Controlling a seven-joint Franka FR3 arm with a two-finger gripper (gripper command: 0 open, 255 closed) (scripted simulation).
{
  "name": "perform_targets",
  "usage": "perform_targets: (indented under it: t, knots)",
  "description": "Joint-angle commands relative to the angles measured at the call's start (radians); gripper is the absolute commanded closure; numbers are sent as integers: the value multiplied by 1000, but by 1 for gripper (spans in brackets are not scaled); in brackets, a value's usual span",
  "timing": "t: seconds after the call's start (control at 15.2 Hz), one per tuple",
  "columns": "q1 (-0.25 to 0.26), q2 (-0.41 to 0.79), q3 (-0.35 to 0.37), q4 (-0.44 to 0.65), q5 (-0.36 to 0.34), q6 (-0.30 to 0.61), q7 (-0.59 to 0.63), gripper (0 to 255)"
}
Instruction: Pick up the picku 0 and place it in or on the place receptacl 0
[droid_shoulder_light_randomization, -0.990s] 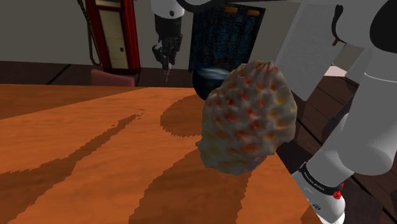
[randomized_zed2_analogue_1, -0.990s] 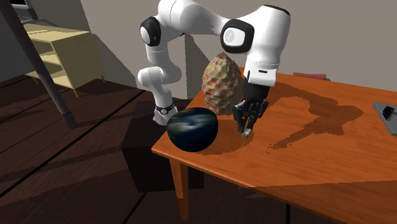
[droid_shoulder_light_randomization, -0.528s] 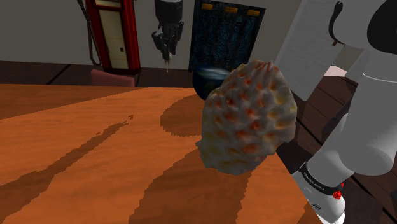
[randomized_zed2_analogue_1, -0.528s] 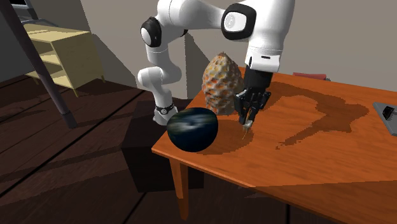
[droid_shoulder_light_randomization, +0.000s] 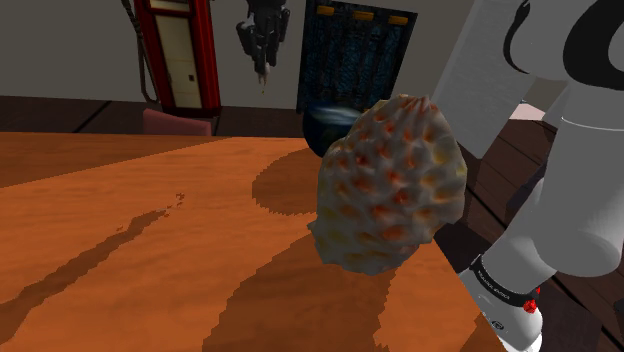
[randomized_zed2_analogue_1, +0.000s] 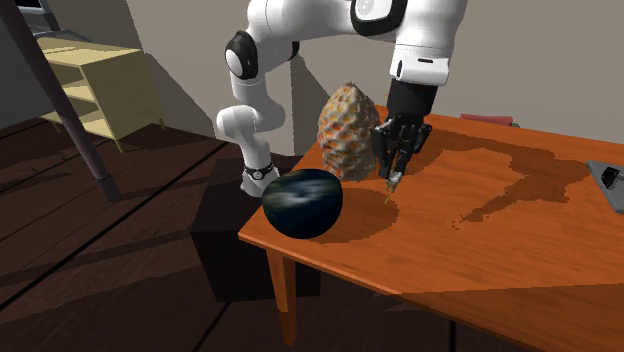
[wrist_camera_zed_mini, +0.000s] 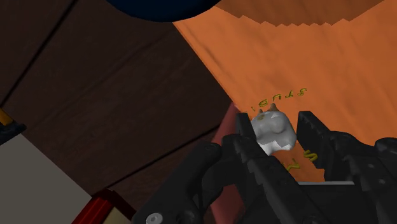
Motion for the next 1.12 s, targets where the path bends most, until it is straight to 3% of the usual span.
perform_targets:
  t: [0.0, 0.59, 0.79, 1.06]
  knots:
    - [12, 14, 0, 47, -8, -35, -3, 255]
    - [107, 141, -12, 374, -78, -233, -38, 255]
    - [-30, -61, 6, 82, 22, -128, -59, 255]
    - [-136, -264, -19, -157, 130, -55, -134, 255]
